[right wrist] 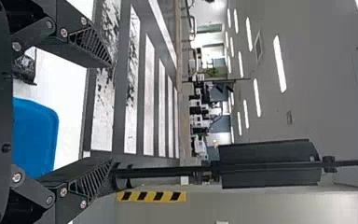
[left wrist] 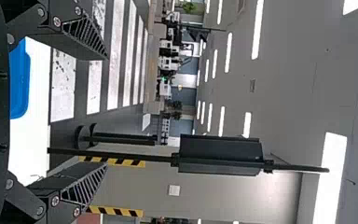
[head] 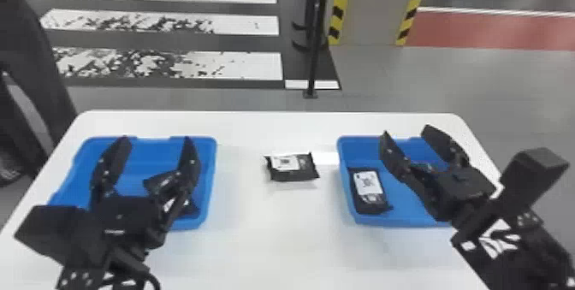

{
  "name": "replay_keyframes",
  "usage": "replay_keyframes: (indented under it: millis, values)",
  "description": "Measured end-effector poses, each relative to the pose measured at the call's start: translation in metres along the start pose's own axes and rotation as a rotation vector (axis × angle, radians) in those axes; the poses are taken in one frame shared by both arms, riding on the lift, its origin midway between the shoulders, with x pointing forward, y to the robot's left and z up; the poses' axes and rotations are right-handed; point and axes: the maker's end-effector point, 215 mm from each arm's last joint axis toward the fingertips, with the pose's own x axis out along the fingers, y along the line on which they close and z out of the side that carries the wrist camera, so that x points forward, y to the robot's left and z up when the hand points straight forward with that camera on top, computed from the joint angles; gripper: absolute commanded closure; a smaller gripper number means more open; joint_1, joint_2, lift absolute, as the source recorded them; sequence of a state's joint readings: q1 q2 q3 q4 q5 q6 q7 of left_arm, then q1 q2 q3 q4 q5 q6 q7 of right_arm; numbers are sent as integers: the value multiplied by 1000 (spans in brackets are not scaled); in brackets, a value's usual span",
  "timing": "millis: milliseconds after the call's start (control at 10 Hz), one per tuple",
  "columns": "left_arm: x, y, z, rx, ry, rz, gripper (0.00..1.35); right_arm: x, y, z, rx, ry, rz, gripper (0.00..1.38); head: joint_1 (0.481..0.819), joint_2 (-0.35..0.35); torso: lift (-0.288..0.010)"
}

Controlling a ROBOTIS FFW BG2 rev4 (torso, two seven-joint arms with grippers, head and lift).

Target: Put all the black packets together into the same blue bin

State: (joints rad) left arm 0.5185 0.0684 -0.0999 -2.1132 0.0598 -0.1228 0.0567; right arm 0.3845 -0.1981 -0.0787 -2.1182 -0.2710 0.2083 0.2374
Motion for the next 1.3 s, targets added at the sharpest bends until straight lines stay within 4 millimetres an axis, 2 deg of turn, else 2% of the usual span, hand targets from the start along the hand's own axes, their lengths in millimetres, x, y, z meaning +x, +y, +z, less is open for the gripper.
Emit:
replay_keyframes:
  millis: [300,500,800,1000,1300]
  values:
    - [0,-2,-3,-1,11,-3,237,70,11,-32,0,56,91,329,695,-11,-110]
    - [0,-2,-6,-1,20,-3,237,104,37,-45,-4,87,169,328,695,31,-110]
    - [0,-4,-9,-2,29,-6,237,145,90,-62,-56,151,316,292,695,89,-110]
    - [2,-6,-9,-1,29,-10,237,166,116,-78,-105,228,385,279,695,126,-110]
    - [3,-7,-11,0,33,-12,237,175,129,-131,-166,395,440,257,695,145,-110]
